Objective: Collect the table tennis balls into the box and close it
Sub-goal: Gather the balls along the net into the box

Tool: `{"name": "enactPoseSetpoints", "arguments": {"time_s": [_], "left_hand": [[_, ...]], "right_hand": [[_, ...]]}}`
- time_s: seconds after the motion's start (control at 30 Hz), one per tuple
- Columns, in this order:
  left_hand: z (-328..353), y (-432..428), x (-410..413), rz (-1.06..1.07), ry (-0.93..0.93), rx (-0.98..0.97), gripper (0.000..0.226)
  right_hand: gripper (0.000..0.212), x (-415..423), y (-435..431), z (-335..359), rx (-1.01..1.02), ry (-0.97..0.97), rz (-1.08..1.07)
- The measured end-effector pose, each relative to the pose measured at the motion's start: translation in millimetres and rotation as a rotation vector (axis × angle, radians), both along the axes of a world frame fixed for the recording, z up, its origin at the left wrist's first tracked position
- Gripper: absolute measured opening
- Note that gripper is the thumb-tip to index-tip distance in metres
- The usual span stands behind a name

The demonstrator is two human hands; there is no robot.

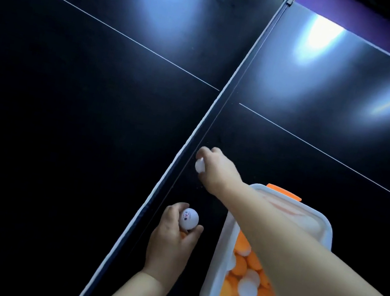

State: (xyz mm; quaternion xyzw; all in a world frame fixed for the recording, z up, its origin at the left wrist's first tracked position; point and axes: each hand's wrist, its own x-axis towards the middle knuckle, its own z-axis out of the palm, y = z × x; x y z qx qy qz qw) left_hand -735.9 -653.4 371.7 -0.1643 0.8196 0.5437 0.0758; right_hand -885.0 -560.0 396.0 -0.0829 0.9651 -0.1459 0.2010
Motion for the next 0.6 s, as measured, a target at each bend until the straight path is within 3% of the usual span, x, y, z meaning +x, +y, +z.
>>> {"name": "enactPoseSetpoints", "arguments": {"time_s": [0.17,0.3,0.37,0.43,0.6], "left_hand": [[18,12,4,0.043,0.125,0.136,0.042],[45,34,12,-0.047,0.264,0.127,0.053],[58,45,16,-0.134,0.314,0.113,0.051],[65,54,22,-0.201,0.346,0.100,0.045],[80,70,32,-0.234,0.376,0.081,0.043]], "right_hand": [[0.031,72,56,55,-0.517,0.321,-0.257],[0.032,151,117,62,-0.419,0.479,-0.411],[0.049,177,142,58,-0.284,0.446,-0.391],[0.061,198,161,55,-0.275,0.423,-0.436],[0.022,240,181,54,-0.460,0.383,-0.776]]}}
